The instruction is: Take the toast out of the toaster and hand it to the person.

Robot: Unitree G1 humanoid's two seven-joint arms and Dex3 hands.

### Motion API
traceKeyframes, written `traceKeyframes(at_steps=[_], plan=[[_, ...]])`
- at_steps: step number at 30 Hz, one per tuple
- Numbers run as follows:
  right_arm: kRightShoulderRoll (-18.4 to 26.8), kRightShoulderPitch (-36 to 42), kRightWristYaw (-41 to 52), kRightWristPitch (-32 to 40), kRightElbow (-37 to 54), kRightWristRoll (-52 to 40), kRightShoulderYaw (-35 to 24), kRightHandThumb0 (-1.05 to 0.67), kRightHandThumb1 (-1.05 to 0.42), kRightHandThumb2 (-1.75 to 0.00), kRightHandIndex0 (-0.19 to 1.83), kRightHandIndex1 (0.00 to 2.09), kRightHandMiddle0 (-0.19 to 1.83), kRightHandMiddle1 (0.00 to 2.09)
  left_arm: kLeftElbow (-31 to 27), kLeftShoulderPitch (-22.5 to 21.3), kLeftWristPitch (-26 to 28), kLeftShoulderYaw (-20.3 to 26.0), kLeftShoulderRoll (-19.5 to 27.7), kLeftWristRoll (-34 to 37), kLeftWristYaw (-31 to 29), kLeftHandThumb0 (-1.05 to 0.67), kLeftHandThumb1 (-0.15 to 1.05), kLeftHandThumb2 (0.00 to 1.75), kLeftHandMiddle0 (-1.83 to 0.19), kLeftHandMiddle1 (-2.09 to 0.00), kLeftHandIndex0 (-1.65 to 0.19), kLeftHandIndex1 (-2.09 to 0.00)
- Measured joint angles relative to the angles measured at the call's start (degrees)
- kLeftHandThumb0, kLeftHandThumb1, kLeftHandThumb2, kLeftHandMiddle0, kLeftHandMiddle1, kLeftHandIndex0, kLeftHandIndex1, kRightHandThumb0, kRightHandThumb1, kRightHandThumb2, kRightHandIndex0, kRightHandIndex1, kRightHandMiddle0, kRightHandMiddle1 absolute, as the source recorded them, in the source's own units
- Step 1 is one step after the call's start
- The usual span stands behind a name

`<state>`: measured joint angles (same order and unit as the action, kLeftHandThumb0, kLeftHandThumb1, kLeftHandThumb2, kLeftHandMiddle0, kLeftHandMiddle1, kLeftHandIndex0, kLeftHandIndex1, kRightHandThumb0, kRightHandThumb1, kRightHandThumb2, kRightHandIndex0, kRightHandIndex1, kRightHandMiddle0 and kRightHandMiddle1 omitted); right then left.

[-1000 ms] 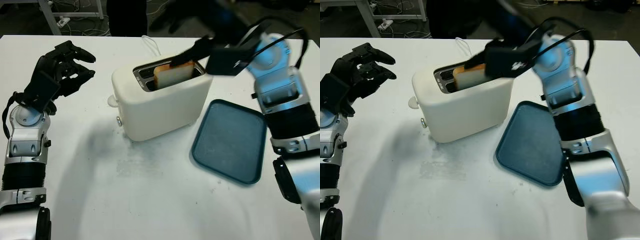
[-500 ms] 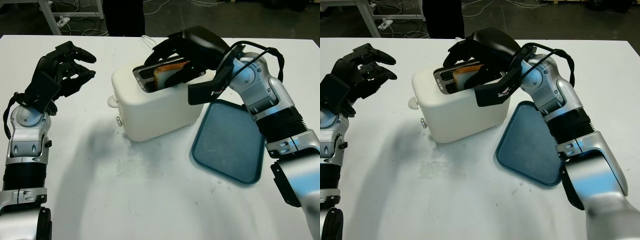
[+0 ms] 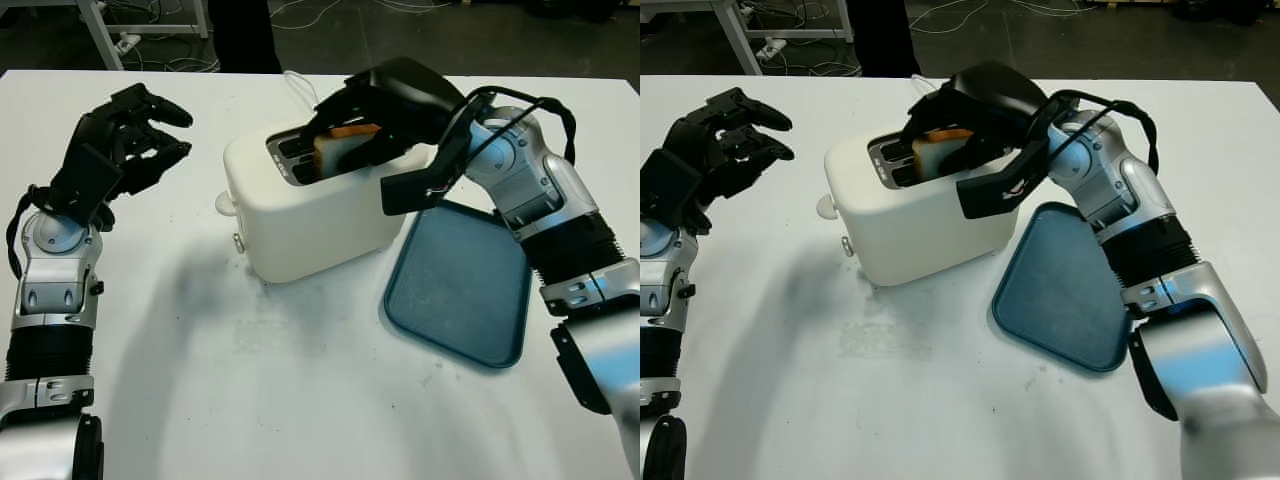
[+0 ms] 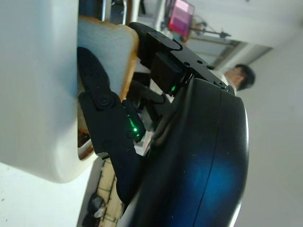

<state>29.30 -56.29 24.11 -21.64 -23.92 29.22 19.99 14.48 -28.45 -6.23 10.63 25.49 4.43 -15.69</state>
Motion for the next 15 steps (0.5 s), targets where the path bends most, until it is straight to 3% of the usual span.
traceKeyframes(at_steps=[8, 10, 11, 12, 15], plan=[[1.7, -0.7, 4.4, 6.0, 4.8, 3.9, 0.2, -0.45, -0.68, 0.0, 0.88, 0.96, 1.11, 0.21, 0.1, 0.0, -0.1, 0.0, 0.0, 0.0, 0.0, -1.05, 0.92, 0.12, -0.51, -1.27, -0.49, -1.19], [1.7, -0.7, 5.2, 7.4, 5.9, 4.4, 0.2, -0.47, -0.69, 0.0, 0.84, 1.28, 1.14, 0.27, 0.1, 0.0, -0.1, 0.0, 0.0, 0.0, 0.0, -1.05, 0.92, 0.12, -0.51, -1.27, -0.49, -1.19], [1.7, -0.7, 5.5, 8.0, 6.3, 5.0, 0.3, -0.49, -0.7, 0.0, 0.87, 1.36, 1.14, 0.39, 0.1, 0.0, -0.1, 0.0, 0.0, 0.0, 0.0, -1.05, 0.92, 0.12, -0.51, -1.27, -0.48, -1.18], [1.7, -0.7, 5.6, 8.5, 6.7, 5.6, 0.6, -0.51, -0.72, 0.0, 0.92, 1.5, 1.03, 0.77, 0.1, 0.0, -0.1, 0.0, 0.0, 0.0, 0.0, -1.05, 0.92, 0.13, -0.51, -1.27, -0.48, -1.19], [1.7, -0.7, 4.8, 8.8, 7.1, 6.6, 0.8, -0.52, -0.77, -0.01, 0.98, 1.71, 0.77, 1.56, 0.1, 0.0, -0.1, 0.0, 0.0, -0.1, 0.1, -1.05, 0.92, 0.13, -0.51, -1.27, -0.47, -1.19]])
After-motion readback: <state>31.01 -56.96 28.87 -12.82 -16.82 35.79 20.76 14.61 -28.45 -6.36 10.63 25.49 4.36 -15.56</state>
